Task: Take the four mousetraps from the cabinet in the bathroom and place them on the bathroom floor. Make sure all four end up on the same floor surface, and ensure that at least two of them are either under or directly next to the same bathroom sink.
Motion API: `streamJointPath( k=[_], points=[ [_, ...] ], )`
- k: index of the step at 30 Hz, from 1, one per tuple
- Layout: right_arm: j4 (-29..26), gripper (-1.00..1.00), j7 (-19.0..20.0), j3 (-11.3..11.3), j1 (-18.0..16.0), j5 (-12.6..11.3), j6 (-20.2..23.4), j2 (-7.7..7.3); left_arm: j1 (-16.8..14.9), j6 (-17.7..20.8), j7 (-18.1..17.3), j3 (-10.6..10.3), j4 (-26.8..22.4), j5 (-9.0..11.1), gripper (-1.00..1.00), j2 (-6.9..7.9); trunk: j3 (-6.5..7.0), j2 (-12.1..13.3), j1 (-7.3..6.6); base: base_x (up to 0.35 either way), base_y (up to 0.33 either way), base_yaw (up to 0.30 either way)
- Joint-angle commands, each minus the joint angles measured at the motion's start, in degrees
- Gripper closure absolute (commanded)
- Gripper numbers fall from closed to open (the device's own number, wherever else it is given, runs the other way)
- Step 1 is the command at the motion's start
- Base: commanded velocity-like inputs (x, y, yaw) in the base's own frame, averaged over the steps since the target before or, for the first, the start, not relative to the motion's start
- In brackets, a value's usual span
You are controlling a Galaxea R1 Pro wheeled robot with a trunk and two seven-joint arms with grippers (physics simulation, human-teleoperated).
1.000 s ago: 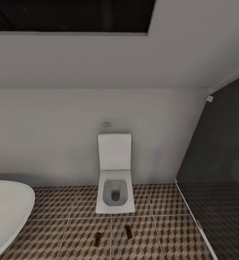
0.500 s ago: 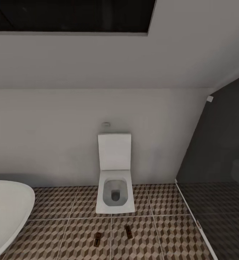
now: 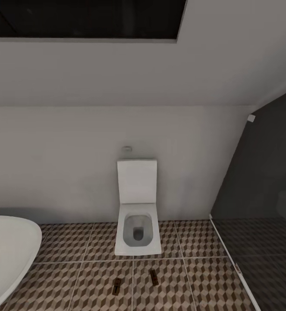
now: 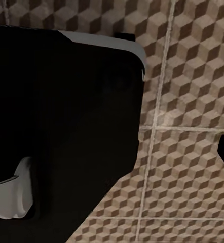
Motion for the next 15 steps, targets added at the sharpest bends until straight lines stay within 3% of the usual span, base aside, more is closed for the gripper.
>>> streamJointPath(
  k=[1,2,15],
  points=[
    [0.0,-1.0,-0.2,0.5,0.0,-0.8,0.1,-0.2,0.2,0.2,0.1,-0.5,0.1,0.4,-1.0,-0.03,-0.11,-0.1,0.03,0.0,0.0,0.0],
    [-0.1,-1.0,-0.2,0.5,0.0,-1.2,0.1,-0.88,1.1,0.3,0.0,-0.5,0.1,0.4,-1.0,-0.03,-0.11,-0.1,0.03,0.0,0.0,0.0],
    [-0.1,-1.0,-0.2,0.5,0.0,-1.4,0.1,-2.21,4.4,0.5,-0.3,-0.5,0.2,0.4,-1.0,0.45,-0.11,-0.1,0.03,0.0,0.0,0.0]
  ],
)
